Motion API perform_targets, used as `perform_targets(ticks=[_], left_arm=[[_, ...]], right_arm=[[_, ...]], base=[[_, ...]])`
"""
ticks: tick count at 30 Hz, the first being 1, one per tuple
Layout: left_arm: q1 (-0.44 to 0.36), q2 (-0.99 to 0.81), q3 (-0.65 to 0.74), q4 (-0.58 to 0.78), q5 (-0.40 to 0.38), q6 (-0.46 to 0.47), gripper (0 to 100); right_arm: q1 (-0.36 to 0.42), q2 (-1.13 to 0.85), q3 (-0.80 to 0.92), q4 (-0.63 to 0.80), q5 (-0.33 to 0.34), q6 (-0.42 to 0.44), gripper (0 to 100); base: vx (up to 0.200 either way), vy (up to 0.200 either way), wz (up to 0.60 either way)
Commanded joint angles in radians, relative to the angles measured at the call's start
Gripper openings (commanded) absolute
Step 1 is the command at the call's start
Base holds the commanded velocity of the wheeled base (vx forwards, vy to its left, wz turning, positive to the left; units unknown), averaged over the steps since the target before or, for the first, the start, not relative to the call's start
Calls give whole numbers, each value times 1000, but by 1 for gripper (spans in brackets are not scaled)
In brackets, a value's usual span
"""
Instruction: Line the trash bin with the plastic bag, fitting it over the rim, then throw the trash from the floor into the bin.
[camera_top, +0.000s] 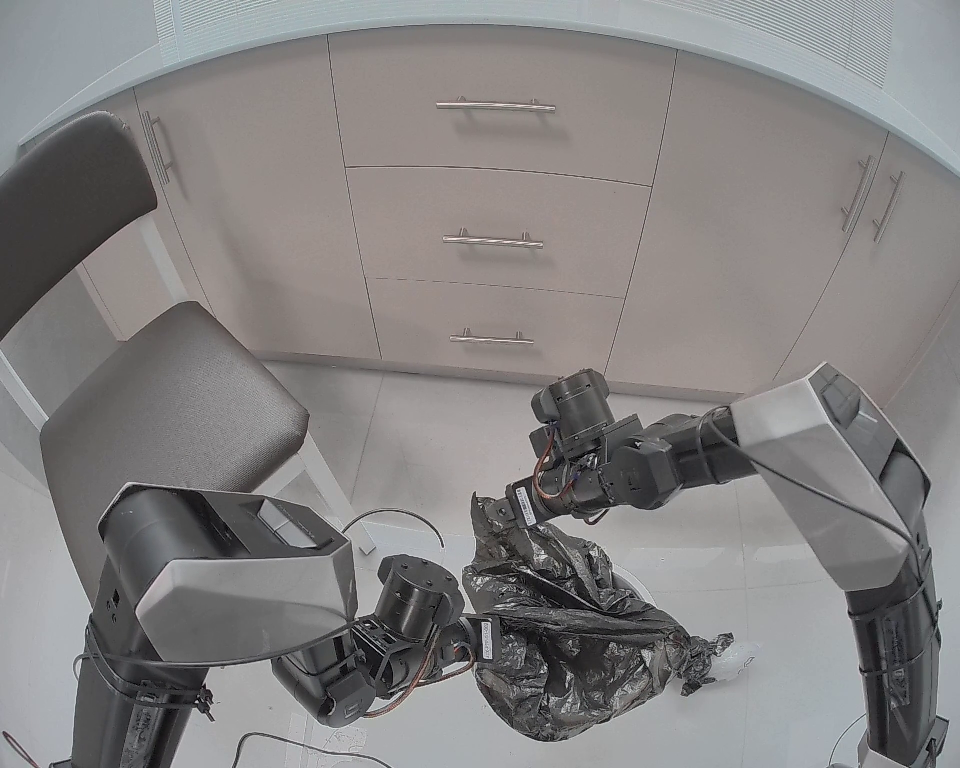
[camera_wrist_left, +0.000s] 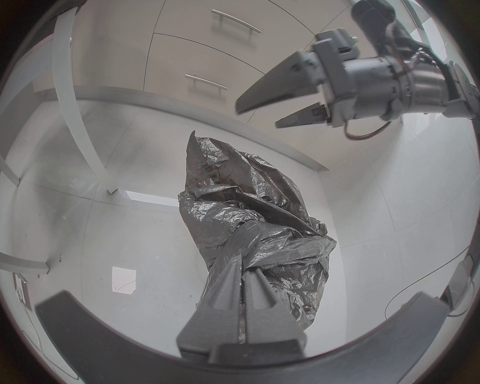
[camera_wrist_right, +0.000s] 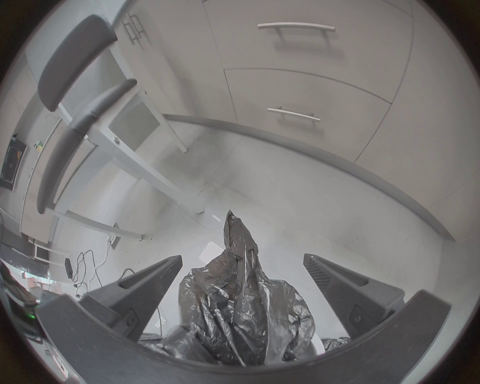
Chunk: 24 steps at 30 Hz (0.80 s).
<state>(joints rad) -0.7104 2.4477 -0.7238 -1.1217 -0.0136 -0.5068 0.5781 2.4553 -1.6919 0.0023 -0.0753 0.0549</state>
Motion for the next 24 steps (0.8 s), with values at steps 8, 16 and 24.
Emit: perform_targets(ticks=[8, 16, 24], left_arm=[[0, 5, 3, -7, 0, 1, 0], [0, 5, 3, -7, 0, 1, 0], [0, 5, 3, -7, 0, 1, 0]], right_arm=[[-26, 172, -81, 22, 0, -15, 100], [-21, 197, -78, 24, 0, -12, 100], [-18, 220, -81, 19, 0, -9, 100]], base=[[0, 0, 0], [0, 0, 0], [0, 0, 0]])
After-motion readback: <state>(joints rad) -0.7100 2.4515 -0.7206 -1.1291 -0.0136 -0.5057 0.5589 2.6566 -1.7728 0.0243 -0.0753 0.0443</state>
